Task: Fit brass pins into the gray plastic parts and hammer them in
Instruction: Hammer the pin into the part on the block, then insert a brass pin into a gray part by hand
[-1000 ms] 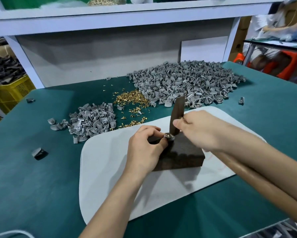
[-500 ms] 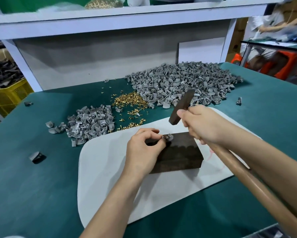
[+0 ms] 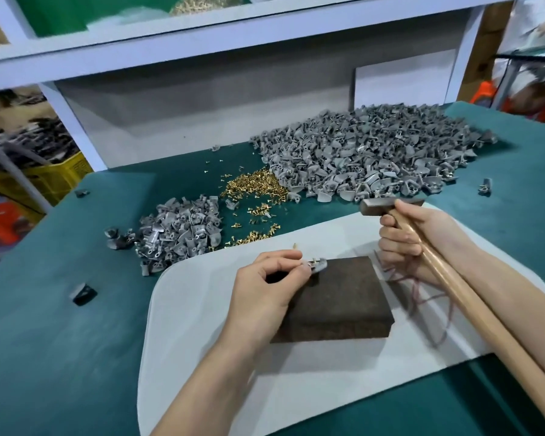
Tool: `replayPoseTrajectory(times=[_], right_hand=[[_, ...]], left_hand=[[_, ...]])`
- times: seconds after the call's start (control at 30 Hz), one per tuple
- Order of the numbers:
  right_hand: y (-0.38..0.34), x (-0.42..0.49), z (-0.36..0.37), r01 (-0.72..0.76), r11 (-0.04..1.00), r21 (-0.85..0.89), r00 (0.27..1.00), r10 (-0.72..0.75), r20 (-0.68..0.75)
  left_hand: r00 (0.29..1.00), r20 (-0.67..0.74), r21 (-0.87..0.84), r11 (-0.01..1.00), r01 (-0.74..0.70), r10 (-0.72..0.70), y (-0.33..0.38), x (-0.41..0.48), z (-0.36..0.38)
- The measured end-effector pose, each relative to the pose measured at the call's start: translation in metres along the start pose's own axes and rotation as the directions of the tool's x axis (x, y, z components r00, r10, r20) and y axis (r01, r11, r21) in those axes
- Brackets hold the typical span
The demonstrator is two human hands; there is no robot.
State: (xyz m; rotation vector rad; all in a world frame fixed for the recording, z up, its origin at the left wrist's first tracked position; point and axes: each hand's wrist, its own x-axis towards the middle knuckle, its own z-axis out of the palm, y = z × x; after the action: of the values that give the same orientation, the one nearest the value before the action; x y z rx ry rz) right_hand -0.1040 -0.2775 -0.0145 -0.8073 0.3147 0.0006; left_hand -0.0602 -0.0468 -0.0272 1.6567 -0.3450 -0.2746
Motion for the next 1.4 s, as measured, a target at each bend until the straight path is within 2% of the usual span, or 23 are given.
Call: replayPoseTrajectory(times=[0.17, 0.3, 0.4, 0.5, 0.53, 0.57, 0.6, 0.67, 0.77, 0.83, 0.9, 1.07, 1.4], right_hand=[[-0.001, 0.009, -0.010, -0.033, 0.990, 0.140, 0.999, 0.027, 0.047], [-0.001, 0.012, -0.016, -0.029, 0.969, 0.243, 0.997, 0.011, 0.075], [0.000, 0.014, -0.015, -0.053, 0.973, 0.225, 0.994, 0.029, 0.108], [0.000, 0.015, -0.013, -0.049, 0.986, 0.157, 0.992, 0.030, 0.126], [0.000, 0.016, -0.012, -0.055, 0.987, 0.148, 0.991, 0.036, 0.125], [0.000, 0.016, -0.012, -0.061, 0.988, 0.144, 0.992, 0.044, 0.118], [0.000, 0.015, -0.013, -0.061, 0.988, 0.140, 0.993, 0.046, 0.111], [0.000, 0.016, -0.013, -0.057, 0.989, 0.139, 0.992, 0.041, 0.116], [0.001, 0.018, -0.013, -0.071, 0.988, 0.133, 0.991, 0.055, 0.122], [0.001, 0.019, -0.012, -0.077, 0.989, 0.123, 0.990, 0.062, 0.123], [0.000, 0.019, -0.012, -0.085, 0.988, 0.129, 0.991, 0.070, 0.117], [0.003, 0.019, -0.012, -0.092, 0.987, 0.131, 0.992, 0.080, 0.094], [0.000, 0.011, -0.007, -0.094, 0.983, 0.159, 0.995, 0.089, 0.042]], left_hand=[[1.000, -0.014, 0.043, 0.999, 0.010, -0.009, 0.002, -0.001, -0.001], [0.999, 0.039, 0.128, 0.991, 0.032, -0.038, 0.016, -0.005, -0.002], [0.996, 0.077, 0.219, 0.973, -0.070, 0.055, 0.057, 0.021, -0.001], [0.981, 0.074, 0.221, 0.956, -0.193, 0.181, 0.115, 0.073, 0.019], [0.969, 0.091, 0.300, 0.922, -0.245, 0.228, 0.130, 0.094, 0.030], [0.956, 0.162, 0.468, 0.834, -0.293, 0.245, 0.141, 0.113, 0.041], [0.947, 0.240, 0.642, 0.697, -0.318, 0.212, 0.143, 0.130, 0.049], [0.954, 0.274, 0.859, 0.415, -0.301, 0.124, 0.132, 0.161, 0.047], [0.968, 0.252, 0.948, 0.202, -0.246, -0.002, 0.088, 0.177, 0.019], [0.965, 0.248, 0.963, 0.135, -0.235, -0.088, 0.059, 0.175, 0.001], [0.967, 0.239, 0.962, 0.159, -0.222, -0.091, 0.040, 0.169, -0.009], [0.981, 0.183, 0.952, 0.235, -0.195, 0.071, 0.023, 0.155, -0.009], [0.985, 0.149, 0.938, 0.304, -0.167, 0.081, 0.025, 0.149, -0.015]])
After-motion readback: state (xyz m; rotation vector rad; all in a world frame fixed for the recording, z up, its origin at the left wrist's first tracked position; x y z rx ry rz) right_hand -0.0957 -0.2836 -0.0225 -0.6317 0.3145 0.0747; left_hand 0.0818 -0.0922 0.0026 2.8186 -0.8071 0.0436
